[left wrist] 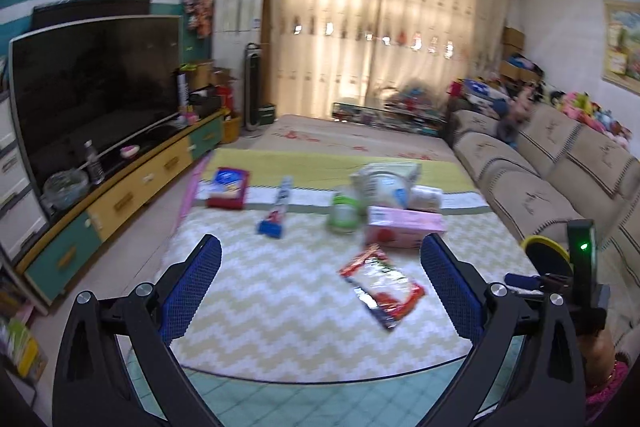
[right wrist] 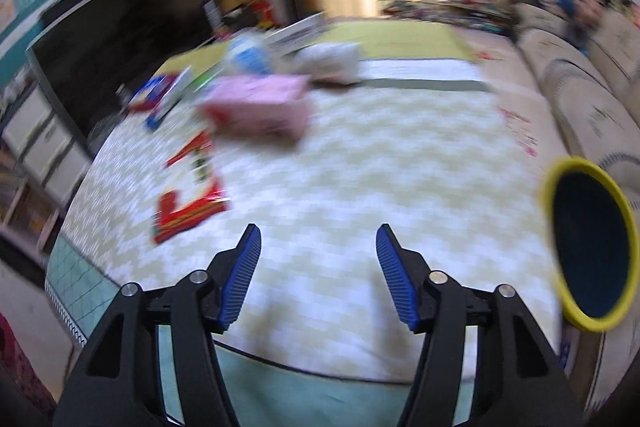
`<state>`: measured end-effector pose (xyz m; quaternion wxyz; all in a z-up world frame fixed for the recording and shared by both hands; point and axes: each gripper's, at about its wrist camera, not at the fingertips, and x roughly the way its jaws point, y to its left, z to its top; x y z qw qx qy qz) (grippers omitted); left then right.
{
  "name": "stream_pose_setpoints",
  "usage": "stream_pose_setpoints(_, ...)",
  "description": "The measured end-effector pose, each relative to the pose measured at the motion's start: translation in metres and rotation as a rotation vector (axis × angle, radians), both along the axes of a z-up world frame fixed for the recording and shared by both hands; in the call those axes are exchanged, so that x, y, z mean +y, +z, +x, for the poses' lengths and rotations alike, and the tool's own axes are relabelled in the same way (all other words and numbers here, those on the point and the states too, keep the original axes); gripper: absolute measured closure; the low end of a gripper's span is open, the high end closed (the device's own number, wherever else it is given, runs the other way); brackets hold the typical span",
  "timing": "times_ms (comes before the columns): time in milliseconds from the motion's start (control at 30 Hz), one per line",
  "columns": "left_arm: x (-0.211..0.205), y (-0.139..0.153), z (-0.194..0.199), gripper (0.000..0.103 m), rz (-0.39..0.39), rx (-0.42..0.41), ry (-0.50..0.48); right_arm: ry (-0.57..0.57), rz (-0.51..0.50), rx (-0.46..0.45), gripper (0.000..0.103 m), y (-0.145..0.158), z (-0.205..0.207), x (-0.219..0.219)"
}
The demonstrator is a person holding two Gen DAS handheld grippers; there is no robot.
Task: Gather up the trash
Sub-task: 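Return the right gripper to the table and grasp the red snack wrapper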
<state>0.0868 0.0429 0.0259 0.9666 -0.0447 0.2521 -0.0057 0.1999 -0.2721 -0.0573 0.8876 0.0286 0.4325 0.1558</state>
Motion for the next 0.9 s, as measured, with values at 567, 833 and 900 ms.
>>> stream_pose_setpoints(567,0.059,-0.032,0.000,0.005,-0.105,0.063,0.104,0.295,-0.188,0.021,0.024,-0.027,0.047,0.130)
stream_pose_setpoints(833,0.059,-0.041,0.007,0.005,-0.130,0.091,0.094,0.298,-0.180,0.009,0.062,-0.024,0.042,0.131)
stream_pose_setpoints(900,0.059,-0.043,0.009,0.005,-0.133,0.097,0.094,0.289,-0.154,0.019,0.066,-0.023,0.041,0.127)
